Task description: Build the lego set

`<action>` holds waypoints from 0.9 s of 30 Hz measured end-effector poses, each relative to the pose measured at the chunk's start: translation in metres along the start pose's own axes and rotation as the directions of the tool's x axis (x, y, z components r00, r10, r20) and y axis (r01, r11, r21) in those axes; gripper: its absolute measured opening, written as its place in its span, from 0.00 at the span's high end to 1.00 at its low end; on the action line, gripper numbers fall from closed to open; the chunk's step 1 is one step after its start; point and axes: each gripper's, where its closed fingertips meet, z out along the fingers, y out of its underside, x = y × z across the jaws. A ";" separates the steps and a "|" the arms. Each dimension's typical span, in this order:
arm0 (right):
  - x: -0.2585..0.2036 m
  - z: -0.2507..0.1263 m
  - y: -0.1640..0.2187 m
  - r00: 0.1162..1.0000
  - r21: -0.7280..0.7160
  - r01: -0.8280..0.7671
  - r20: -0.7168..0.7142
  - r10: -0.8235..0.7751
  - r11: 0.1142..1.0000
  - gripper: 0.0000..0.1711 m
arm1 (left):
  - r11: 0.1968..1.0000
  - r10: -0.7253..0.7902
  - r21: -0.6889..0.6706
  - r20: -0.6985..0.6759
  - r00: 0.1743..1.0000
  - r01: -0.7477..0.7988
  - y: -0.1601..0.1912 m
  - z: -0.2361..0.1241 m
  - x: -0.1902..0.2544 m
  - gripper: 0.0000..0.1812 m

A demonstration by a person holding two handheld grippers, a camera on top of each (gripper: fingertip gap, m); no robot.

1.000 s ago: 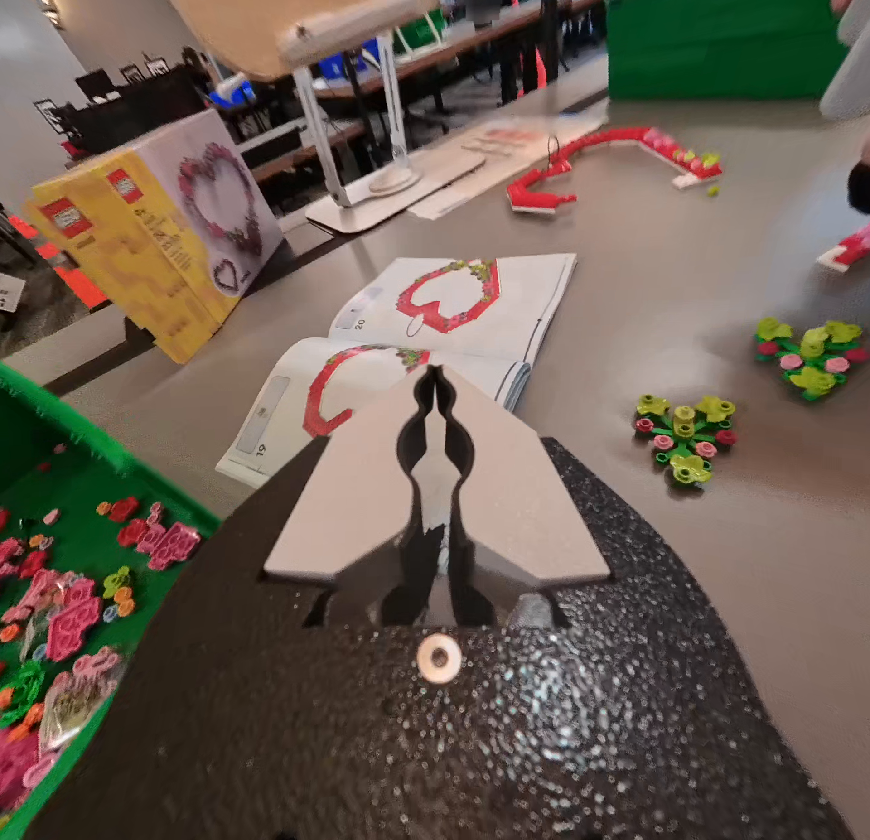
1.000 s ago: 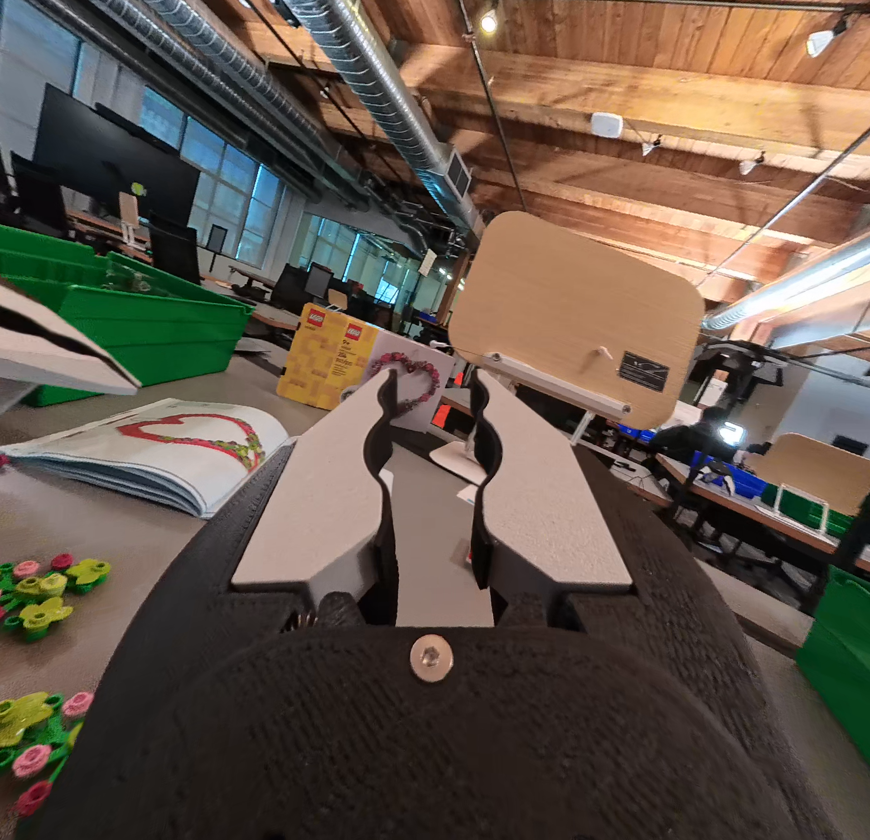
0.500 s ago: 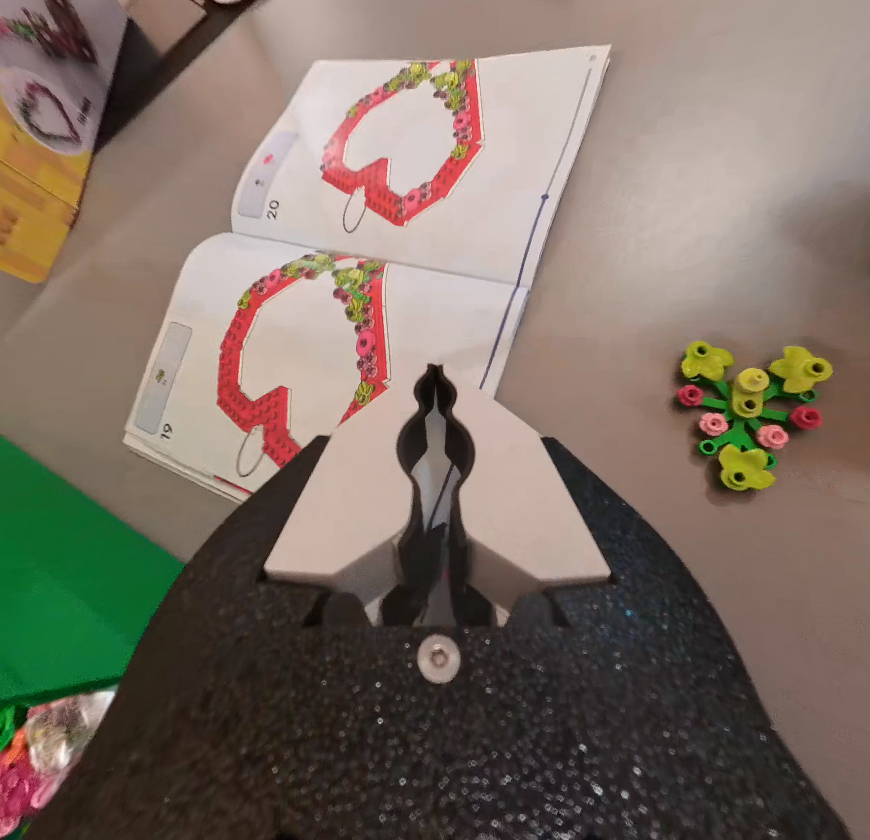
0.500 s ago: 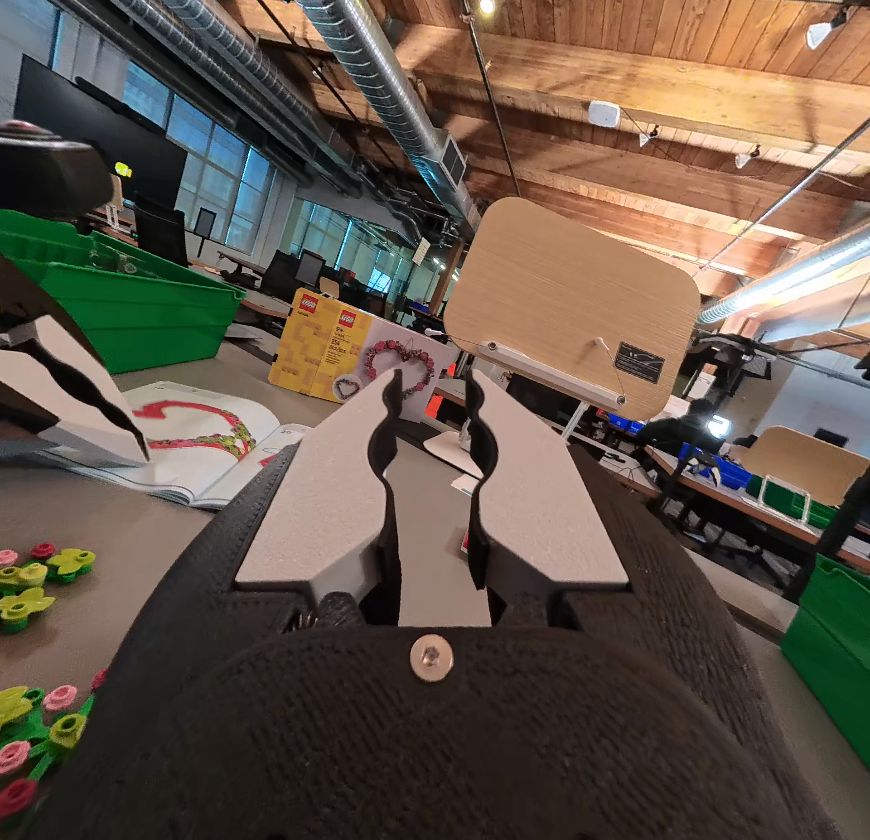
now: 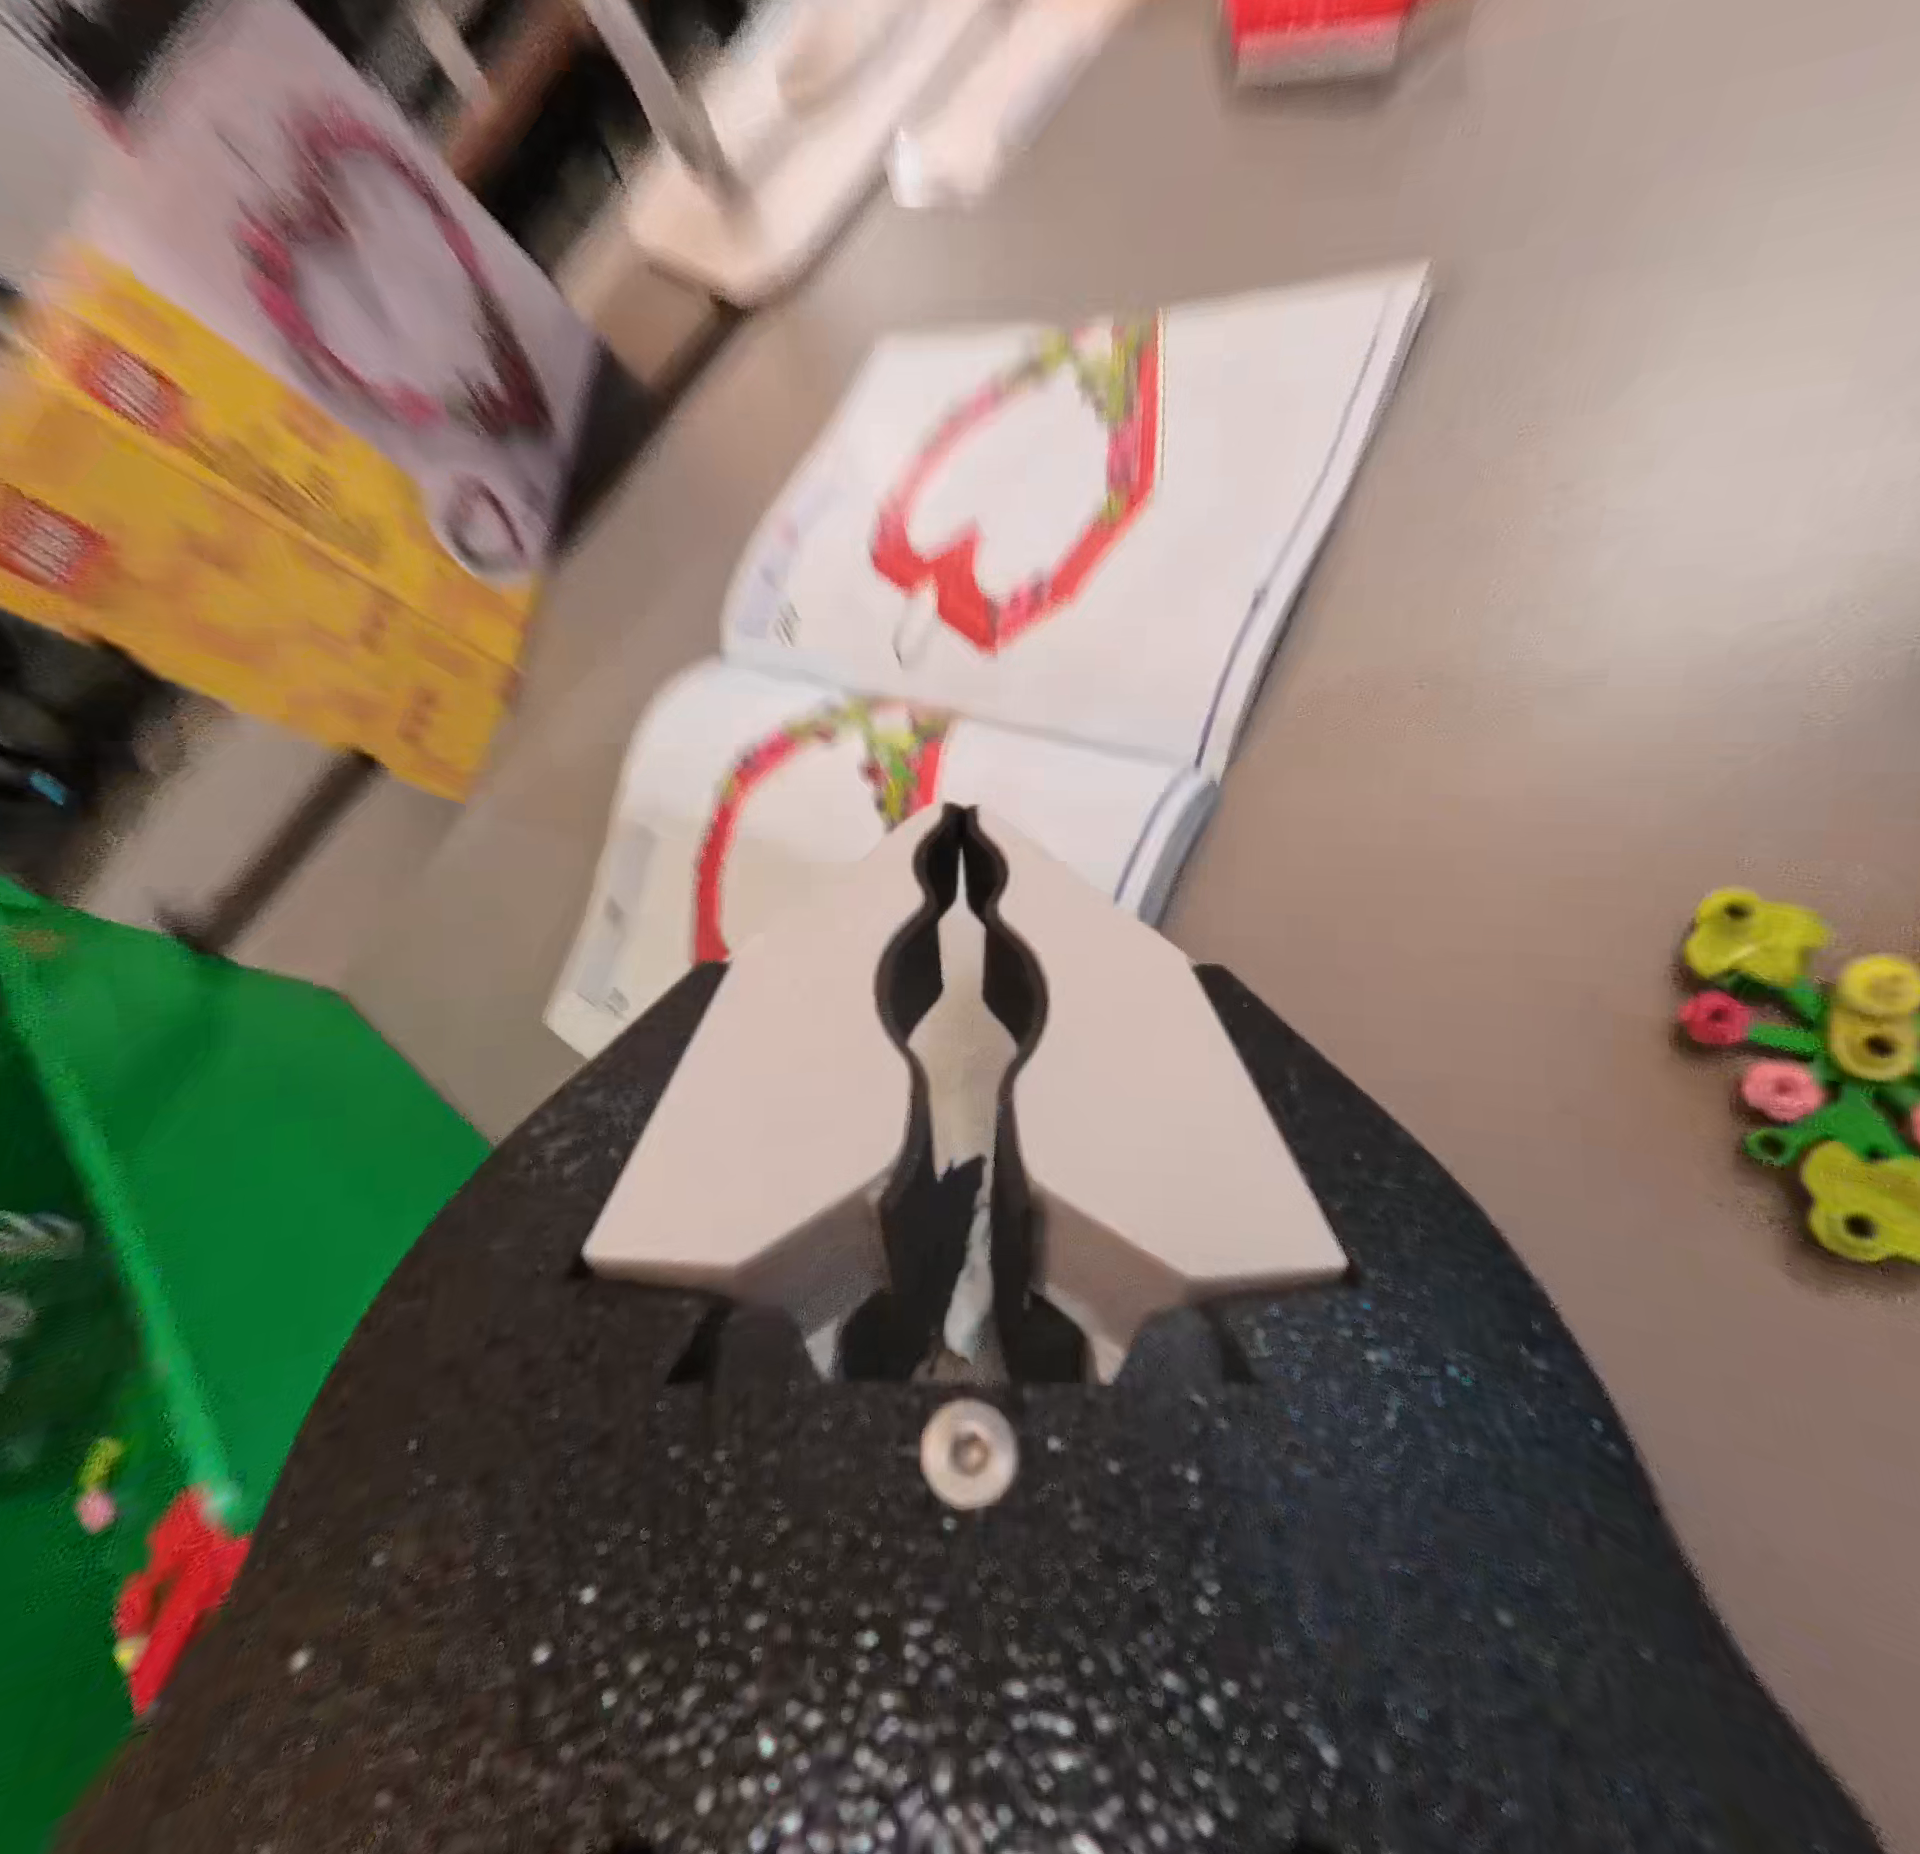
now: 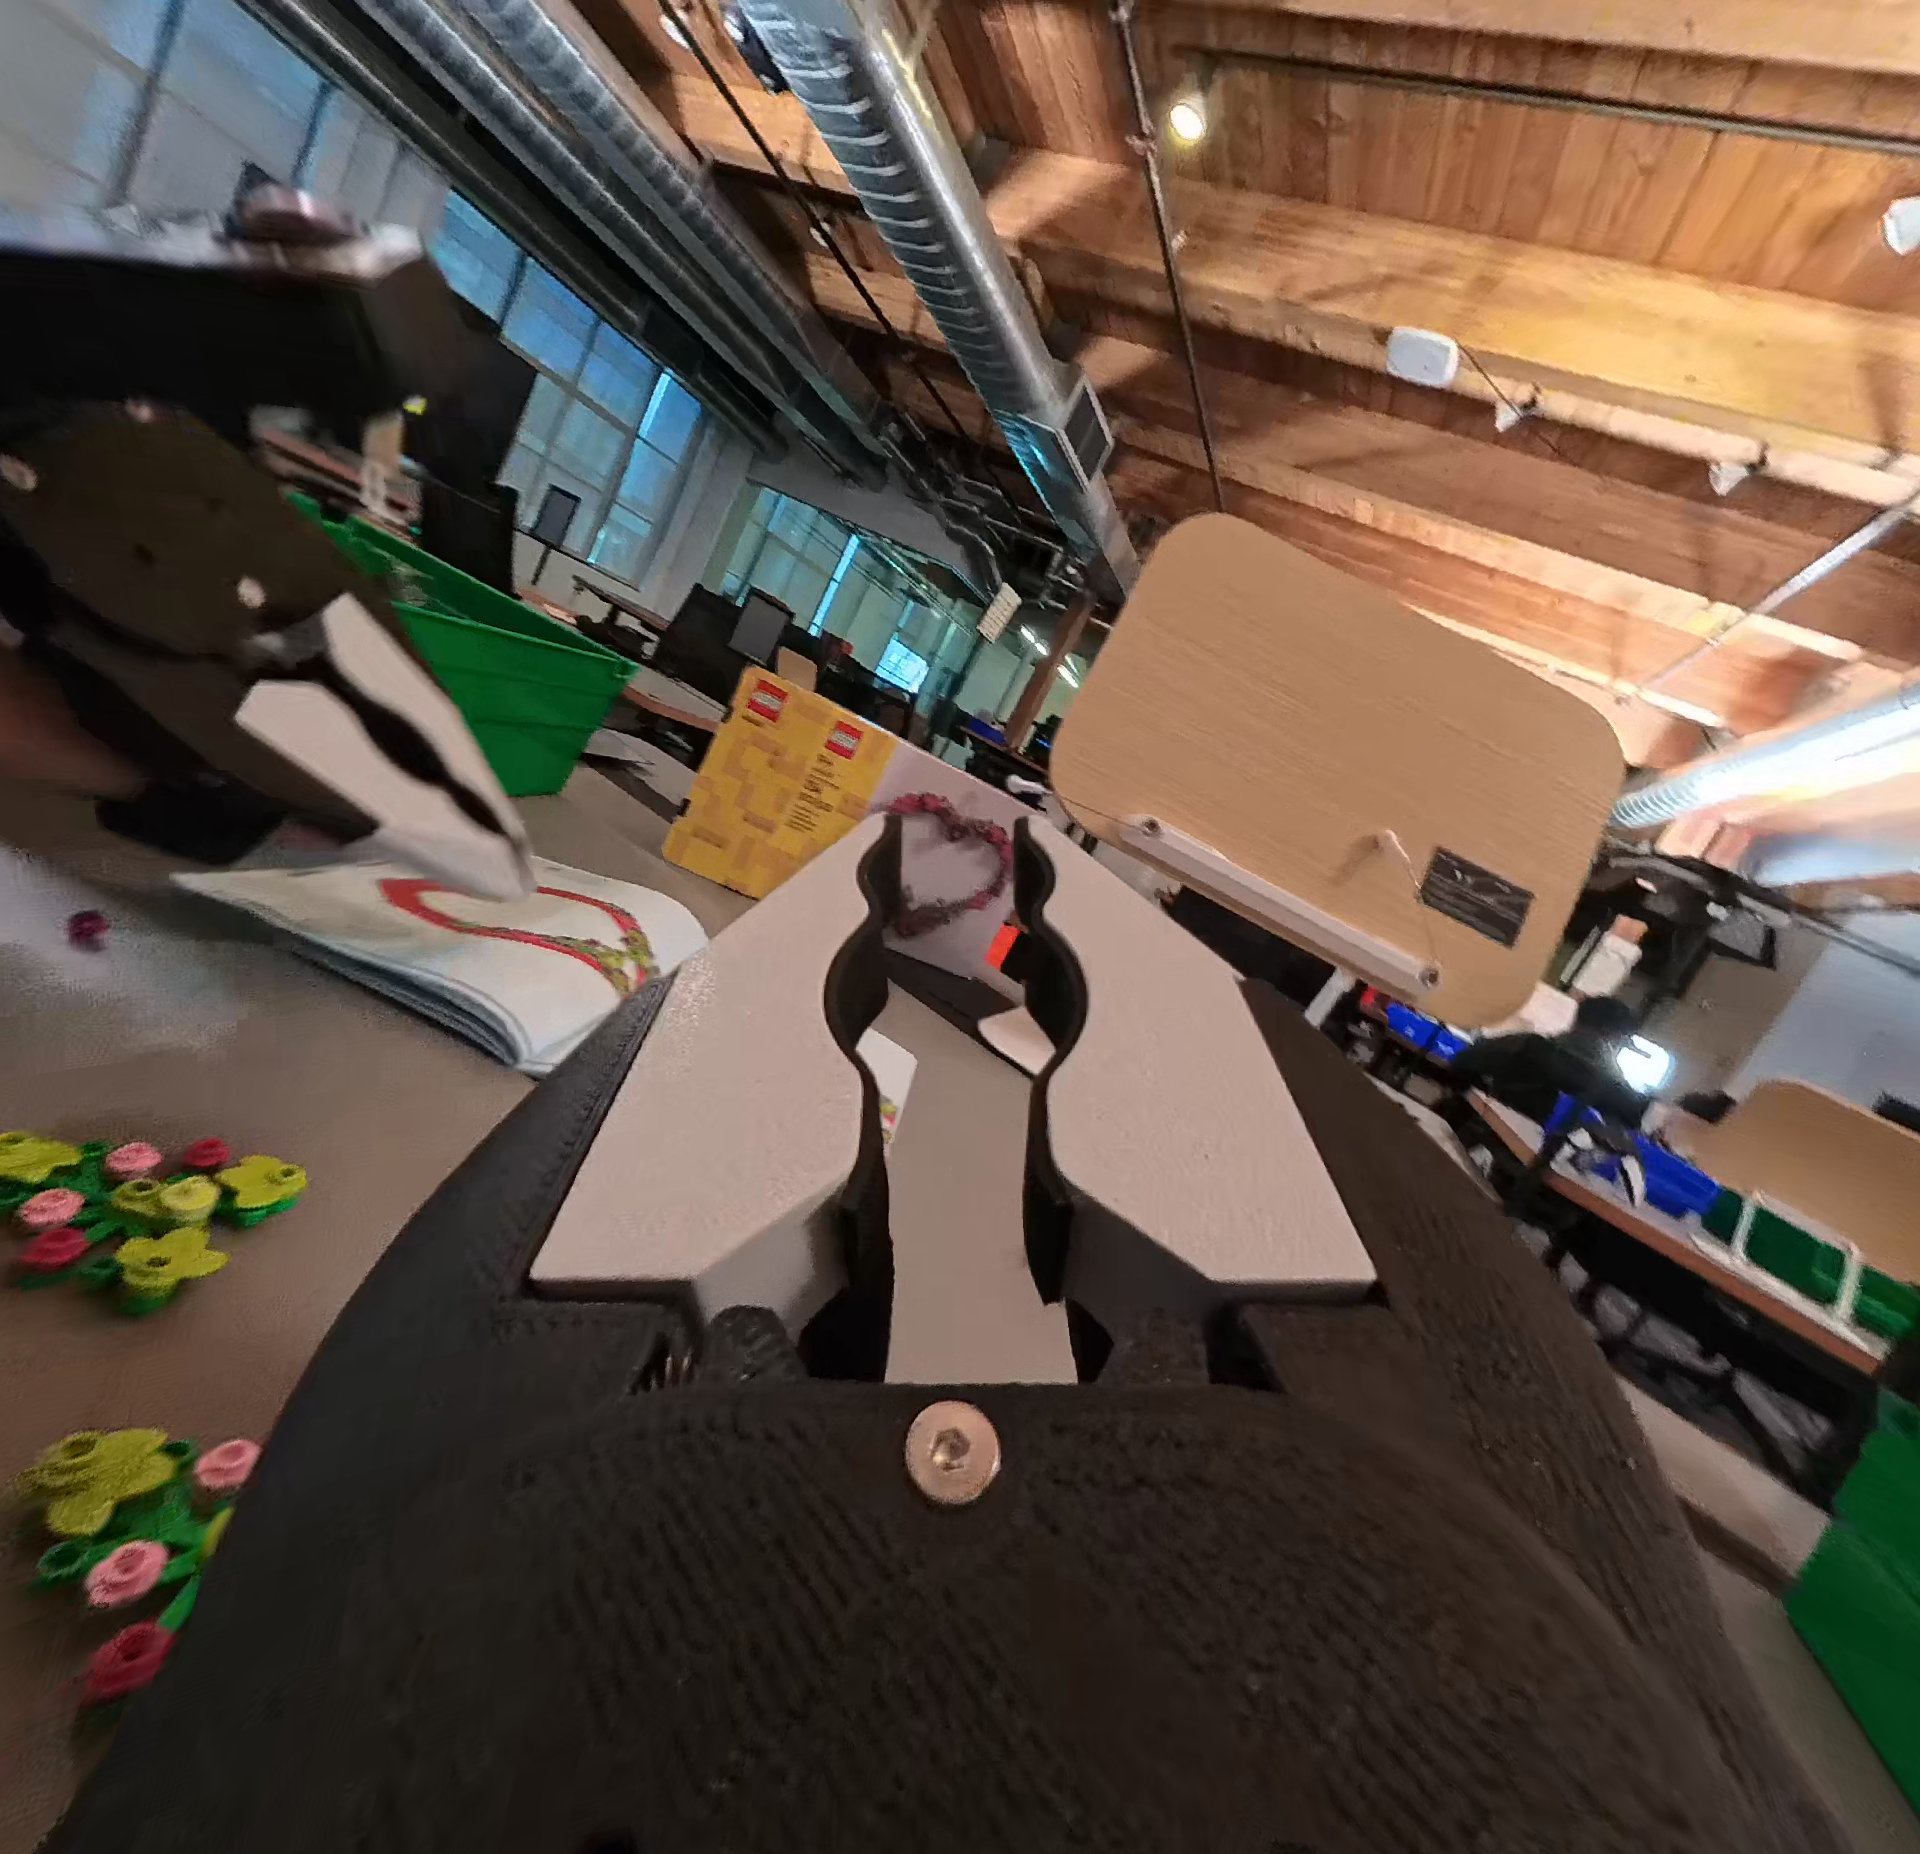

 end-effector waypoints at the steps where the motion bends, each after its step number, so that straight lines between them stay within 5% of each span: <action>1: -0.006 0.000 -0.003 1.000 0.014 0.015 0.024 -0.016 1.000 0.90 | 0.995 0.022 0.095 0.046 0.999 -0.026 -0.015 -0.008 -0.004 1.00; 6: -0.029 -0.001 -0.008 0.988 0.036 0.109 0.103 -0.112 0.993 0.92 | 0.892 -0.004 0.448 0.149 0.989 -0.064 -0.055 -0.044 -0.009 1.00; 11: -0.021 -0.001 -0.005 0.989 0.019 0.129 0.069 -0.130 0.991 0.94 | 0.709 -0.148 0.700 0.028 0.989 0.087 -0.070 -0.077 -0.012 1.00; 18: -0.011 -0.001 0.001 0.993 -0.007 0.112 0.034 -0.112 0.994 0.94 | 0.579 -0.269 0.811 0.093 0.959 0.083 -0.073 -0.109 -0.039 1.00; 27: -0.011 0.000 0.001 0.994 -0.004 0.098 0.038 -0.098 0.995 0.93 | 0.564 -0.315 0.826 0.229 0.921 -0.012 -0.072 -0.132 -0.061 1.00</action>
